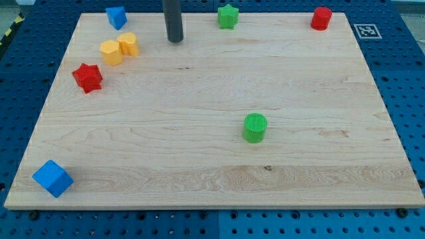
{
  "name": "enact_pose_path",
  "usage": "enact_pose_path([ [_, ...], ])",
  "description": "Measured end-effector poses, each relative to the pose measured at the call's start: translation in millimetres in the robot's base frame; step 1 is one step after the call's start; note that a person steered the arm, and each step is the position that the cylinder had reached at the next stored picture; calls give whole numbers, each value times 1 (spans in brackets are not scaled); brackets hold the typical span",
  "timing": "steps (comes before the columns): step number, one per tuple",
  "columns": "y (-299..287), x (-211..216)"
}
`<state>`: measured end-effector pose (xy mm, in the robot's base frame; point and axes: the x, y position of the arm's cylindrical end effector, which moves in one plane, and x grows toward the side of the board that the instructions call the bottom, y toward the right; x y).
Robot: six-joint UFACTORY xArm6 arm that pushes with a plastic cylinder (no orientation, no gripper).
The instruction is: Place the hexagon at the bottom right of the board
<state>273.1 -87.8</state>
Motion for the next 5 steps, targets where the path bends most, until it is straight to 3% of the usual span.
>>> enact_pose_path([
  [5,-86,-15],
])
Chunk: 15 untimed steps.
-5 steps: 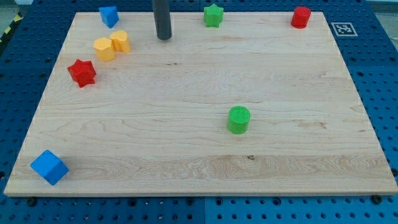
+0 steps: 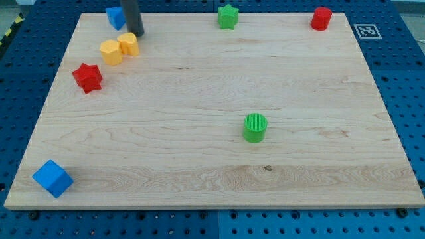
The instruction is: Place the hexagon at the bottom right of the board
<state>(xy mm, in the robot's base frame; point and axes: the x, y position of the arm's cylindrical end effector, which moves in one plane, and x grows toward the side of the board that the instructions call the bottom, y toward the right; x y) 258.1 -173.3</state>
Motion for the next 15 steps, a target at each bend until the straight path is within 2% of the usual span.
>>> enact_pose_path([
  [2,-45,16],
  [4,-75,69],
  [8,42,75],
  [12,79,83],
  [15,234,82],
])
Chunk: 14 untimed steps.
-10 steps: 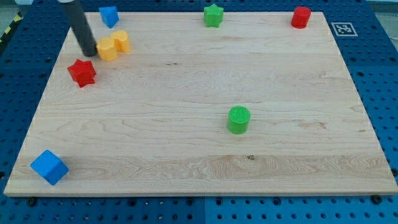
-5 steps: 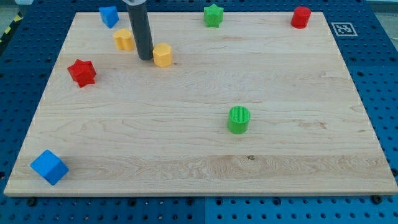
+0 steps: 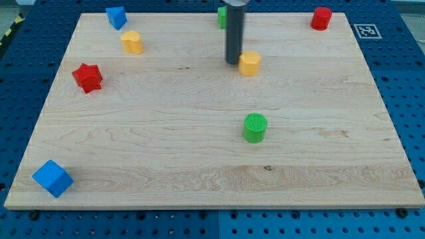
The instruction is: Place the hexagon at the bottom right of the board
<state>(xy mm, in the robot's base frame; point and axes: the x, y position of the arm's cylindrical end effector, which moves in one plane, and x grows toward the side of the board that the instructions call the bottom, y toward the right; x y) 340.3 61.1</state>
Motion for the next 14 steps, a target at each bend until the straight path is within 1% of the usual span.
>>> enact_pose_path([
  [1,57,1],
  [2,104,24],
  [3,112,51],
  [5,104,29],
  [6,103,45],
  [7,103,74],
  [8,103,78],
  [9,87,65],
  [10,54,67],
  [11,55,84],
  [13,139,114],
  [14,160,120],
])
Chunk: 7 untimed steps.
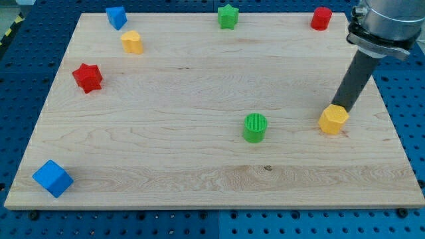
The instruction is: Place the hexagon at the bottom right of the board
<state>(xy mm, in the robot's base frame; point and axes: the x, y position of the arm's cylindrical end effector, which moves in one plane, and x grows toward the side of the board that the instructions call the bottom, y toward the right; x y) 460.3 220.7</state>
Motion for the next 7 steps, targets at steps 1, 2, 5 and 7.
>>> enact_pose_path([
  [1,1,-5],
  [2,-5,-8],
  [5,-28,23],
  [7,5,75],
])
